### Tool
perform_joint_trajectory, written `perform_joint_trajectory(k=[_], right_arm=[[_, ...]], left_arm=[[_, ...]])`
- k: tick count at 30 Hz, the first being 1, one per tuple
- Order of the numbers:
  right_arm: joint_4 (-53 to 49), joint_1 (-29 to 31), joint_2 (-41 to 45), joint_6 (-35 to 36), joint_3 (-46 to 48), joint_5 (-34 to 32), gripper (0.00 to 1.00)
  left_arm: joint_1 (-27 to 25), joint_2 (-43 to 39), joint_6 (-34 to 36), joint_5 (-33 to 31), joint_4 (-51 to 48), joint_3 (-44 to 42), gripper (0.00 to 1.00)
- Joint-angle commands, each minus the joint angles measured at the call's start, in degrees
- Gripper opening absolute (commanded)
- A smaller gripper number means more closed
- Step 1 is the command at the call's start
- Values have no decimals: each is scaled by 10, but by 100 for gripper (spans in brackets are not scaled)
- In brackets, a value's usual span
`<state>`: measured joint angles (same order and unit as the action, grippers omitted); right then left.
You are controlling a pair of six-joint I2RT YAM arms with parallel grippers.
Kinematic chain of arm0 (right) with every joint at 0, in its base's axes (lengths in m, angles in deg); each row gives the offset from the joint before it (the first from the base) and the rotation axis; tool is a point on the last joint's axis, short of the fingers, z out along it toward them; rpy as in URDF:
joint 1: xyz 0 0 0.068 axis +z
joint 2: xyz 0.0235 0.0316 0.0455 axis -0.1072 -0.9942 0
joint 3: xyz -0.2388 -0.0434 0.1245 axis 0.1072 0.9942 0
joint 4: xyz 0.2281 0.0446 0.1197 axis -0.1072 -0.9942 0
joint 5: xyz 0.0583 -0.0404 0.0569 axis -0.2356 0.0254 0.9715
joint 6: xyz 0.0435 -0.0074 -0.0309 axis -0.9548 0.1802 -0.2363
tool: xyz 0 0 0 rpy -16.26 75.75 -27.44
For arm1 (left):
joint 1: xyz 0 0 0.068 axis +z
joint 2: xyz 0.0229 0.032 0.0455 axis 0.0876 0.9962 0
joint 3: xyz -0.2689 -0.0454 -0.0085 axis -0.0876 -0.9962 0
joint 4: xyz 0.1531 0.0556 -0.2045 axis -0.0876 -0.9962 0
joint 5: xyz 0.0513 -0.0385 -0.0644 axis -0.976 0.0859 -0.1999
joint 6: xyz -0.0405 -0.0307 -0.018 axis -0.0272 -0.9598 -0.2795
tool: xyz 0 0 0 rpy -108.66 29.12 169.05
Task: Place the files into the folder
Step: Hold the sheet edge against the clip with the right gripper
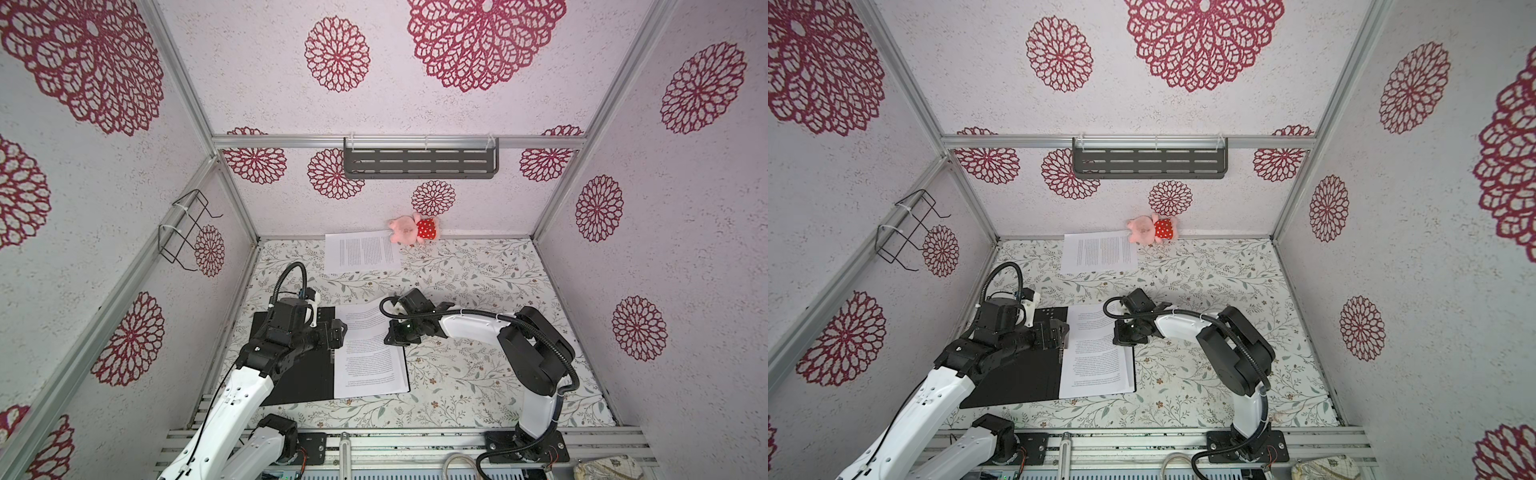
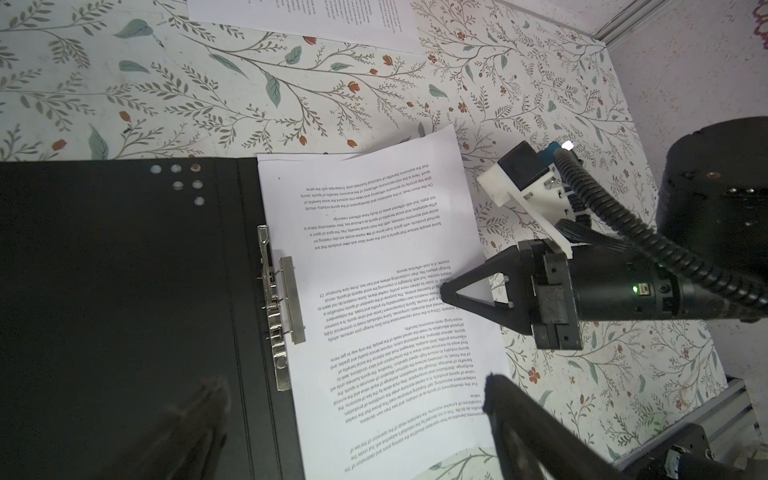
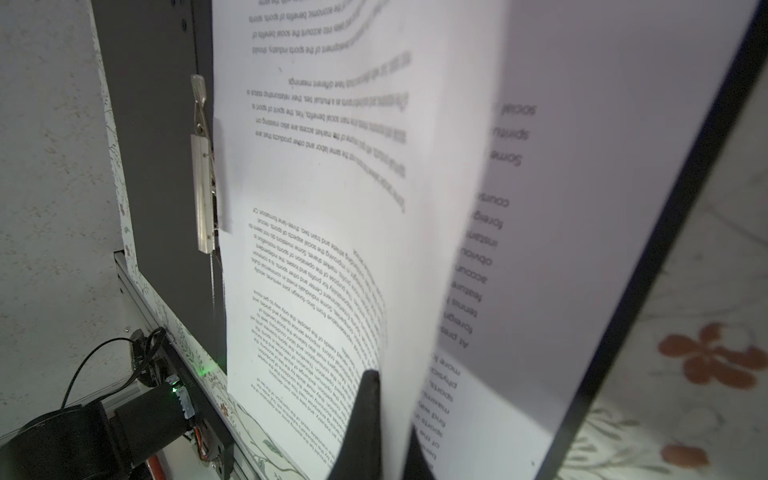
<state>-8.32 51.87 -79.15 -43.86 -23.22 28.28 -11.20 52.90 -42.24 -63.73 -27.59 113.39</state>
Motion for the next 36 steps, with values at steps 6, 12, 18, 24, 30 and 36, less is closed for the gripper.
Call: perform_joint_trajectory(k=[6, 12, 18, 24, 30, 36], right_arm=[[6, 6, -1, -11, 6, 4, 0], [1, 5, -1, -8, 2, 2, 0], [-3, 6, -2, -6, -1, -2, 0], [-13, 6, -7, 1, -11, -5, 0], [-16, 6, -8, 5, -16, -7, 2], [-22, 6, 0, 8, -18, -15, 16]], left_arm=[[3, 2, 8, 2, 6, 1, 99], [3, 0, 6, 2, 6, 1, 99], [3, -1, 7, 2, 6, 1, 99], [3, -1, 6, 4, 6, 1, 99], [3, -2, 6, 2, 5, 1, 99], [4, -1, 4, 3, 6, 1, 99]])
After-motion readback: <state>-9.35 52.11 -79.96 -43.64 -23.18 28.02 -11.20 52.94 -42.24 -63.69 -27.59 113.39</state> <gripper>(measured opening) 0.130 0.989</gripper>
